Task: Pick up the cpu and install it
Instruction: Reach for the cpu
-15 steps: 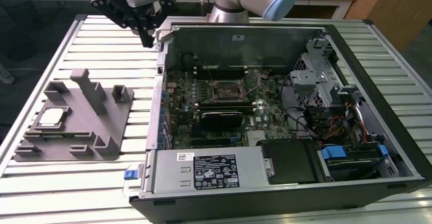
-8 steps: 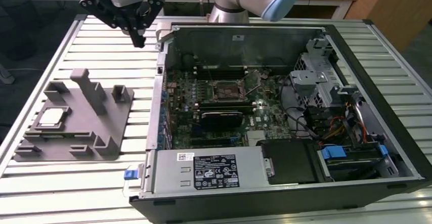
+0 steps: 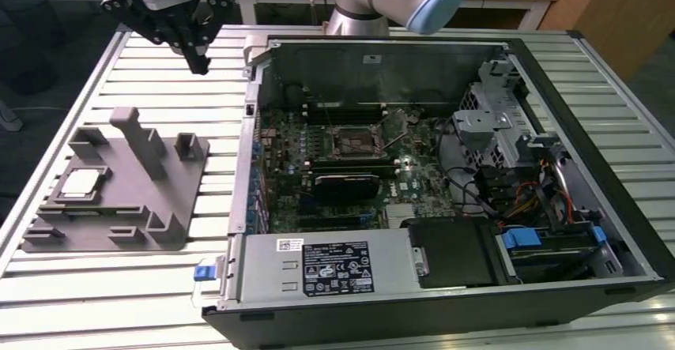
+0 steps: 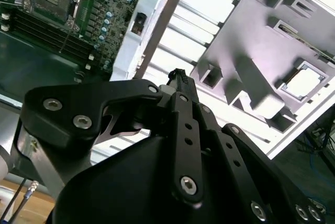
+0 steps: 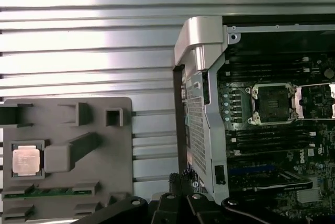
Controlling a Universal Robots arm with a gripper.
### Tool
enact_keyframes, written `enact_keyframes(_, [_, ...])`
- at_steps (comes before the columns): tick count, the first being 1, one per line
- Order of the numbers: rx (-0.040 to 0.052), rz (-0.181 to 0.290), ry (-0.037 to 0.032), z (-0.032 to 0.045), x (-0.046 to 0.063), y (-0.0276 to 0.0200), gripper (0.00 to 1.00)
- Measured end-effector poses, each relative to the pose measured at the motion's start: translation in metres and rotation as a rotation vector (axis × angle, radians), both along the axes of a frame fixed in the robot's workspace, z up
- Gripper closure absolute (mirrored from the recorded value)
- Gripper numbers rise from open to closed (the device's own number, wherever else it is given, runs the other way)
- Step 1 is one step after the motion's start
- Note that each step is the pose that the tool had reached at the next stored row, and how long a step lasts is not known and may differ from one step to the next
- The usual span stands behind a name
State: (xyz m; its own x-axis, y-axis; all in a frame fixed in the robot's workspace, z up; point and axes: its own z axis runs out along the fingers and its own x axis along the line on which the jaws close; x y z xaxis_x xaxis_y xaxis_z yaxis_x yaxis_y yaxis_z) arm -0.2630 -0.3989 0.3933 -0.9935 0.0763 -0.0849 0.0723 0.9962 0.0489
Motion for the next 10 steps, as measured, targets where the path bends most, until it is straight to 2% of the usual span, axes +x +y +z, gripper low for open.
enact_keyframes(6, [0.0, 0.0, -0.011, 0.0, -0.018, 0.0, 0.89])
enact_keyframes(10, [0.0, 0.0, -0.0151, -0.0002, -0.029, 0.0, 0.89])
